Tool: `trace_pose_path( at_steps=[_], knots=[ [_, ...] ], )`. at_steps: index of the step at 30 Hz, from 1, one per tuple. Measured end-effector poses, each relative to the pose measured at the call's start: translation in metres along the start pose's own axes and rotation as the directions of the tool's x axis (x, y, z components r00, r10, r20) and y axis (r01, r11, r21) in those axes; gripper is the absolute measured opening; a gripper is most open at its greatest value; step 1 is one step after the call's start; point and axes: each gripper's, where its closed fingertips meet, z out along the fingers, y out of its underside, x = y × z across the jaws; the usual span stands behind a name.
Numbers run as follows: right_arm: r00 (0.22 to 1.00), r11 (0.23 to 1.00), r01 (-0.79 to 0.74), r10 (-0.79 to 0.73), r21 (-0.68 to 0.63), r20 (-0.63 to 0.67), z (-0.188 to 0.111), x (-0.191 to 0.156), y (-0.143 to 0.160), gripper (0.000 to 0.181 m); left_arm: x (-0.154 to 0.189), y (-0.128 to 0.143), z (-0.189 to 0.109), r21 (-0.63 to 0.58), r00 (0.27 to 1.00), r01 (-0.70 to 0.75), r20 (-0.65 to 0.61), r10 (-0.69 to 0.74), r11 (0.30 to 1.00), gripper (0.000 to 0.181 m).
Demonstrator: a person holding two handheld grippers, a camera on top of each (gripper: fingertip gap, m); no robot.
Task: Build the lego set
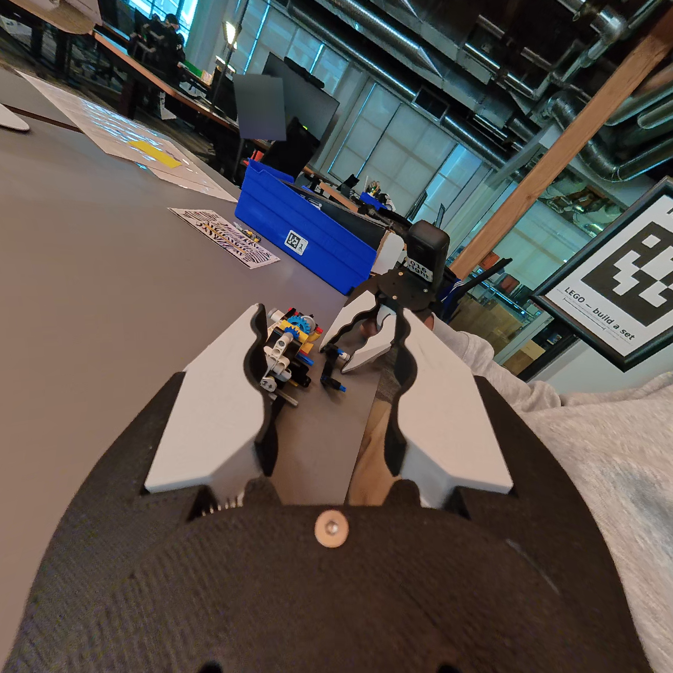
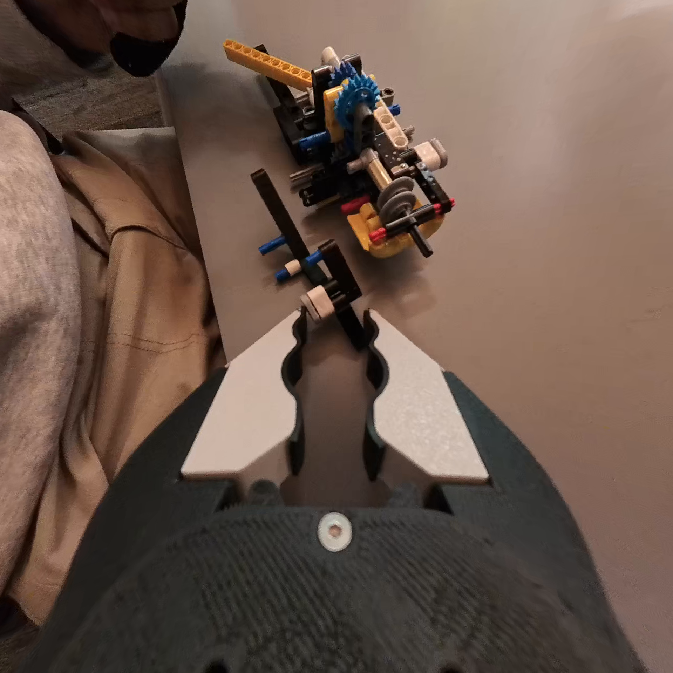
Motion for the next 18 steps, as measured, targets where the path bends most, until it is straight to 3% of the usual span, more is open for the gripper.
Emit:
trace_pose_path(
  at_steps=[18],
  knots=[
    [0.998, 0.994, 0.033, -0.038, 0.107, 0.043, -0.009, -0.010, -0.015, 0.024, 0.001, 0.006, 0.005, -0.030, 1.000, 0.000, -0.007, 0.000, 1.000, 0.069]
  ],
)
